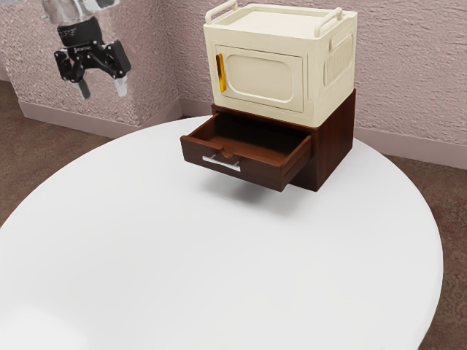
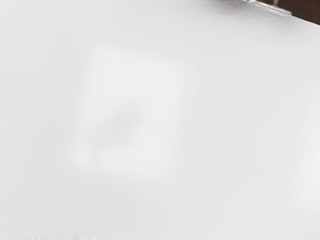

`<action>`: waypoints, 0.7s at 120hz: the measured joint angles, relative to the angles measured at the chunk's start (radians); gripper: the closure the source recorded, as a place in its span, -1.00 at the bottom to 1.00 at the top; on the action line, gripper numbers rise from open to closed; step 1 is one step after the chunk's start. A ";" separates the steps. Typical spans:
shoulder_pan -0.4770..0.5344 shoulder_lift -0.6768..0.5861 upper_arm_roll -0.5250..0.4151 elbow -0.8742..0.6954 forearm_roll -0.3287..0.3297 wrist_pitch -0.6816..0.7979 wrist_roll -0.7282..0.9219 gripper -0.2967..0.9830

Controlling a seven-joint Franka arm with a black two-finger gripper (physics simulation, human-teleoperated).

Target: Push the drawer handle with one arm to close the drawer

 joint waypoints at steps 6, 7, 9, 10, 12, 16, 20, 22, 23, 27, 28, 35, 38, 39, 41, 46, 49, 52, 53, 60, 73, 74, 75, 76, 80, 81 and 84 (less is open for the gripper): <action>0.024 -0.009 0.011 -0.027 0.003 0.007 -0.002 -0.53; 0.027 -0.015 0.012 -0.038 0.004 0.009 -0.002 -0.54; 0.032 -0.038 0.012 -0.076 0.010 0.018 -0.001 -0.54; 0.034 -0.054 0.012 -0.101 0.013 0.024 -0.001 -0.54; 0.037 -0.099 0.011 -0.170 0.019 0.041 -0.001 -0.54; 0.050 -0.168 0.006 -0.289 0.037 0.075 -0.001 -0.54; 0.058 -0.228 -0.009 -0.402 0.054 0.107 -0.001 -0.54; 0.051 -0.260 -0.016 -0.461 0.062 0.124 -0.001 -0.53; 0.046 -0.278 -0.019 -0.493 0.065 0.133 -0.001 -0.53; 0.033 -0.348 -0.028 -0.621 0.081 0.176 -0.001 -0.52; 0.031 -0.365 -0.029 -0.654 0.085 0.188 -0.001 -0.52; 0.025 -0.440 -0.035 -0.823 0.112 0.269 0.004 -0.50; 0.025 -0.453 -0.036 -0.873 0.121 0.305 0.007 -0.50; 0.024 -0.456 -0.037 -0.885 0.124 0.315 0.008 -0.50; 0.024 -0.459 -0.037 -0.906 0.129 0.336 0.010 -0.49; 0.024 -0.461 -0.039 -0.957 0.138 0.380 0.016 -0.47; 0.023 -0.462 -0.040 -0.983 0.141 0.402 0.019 -0.45; 0.023 -0.457 -0.040 -1.001 0.144 0.422 0.022 -0.43; 0.023 -0.455 -0.040 -1.006 0.145 0.428 0.023 -0.42; 0.023 -0.426 -0.045 -1.022 0.148 0.468 0.030 -0.35; 0.023 -0.381 -0.090 -1.023 0.141 0.535 0.041 -0.19; 0.023 -0.378 -0.094 -1.021 0.140 0.540 0.042 -0.17; 0.023 -0.374 -0.097 -1.019 0.139 0.544 0.042 -0.16; 0.023 -0.371 -0.100 -1.017 0.137 0.549 0.043 -0.15; 0.023 -0.352 -0.109 -1.004 0.131 0.565 0.046 -0.09; 0.023 -0.347 -0.113 -1.001 0.128 0.569 0.046 -0.08; 0.023 -0.333 -0.122 -0.988 0.120 0.579 0.048 -0.03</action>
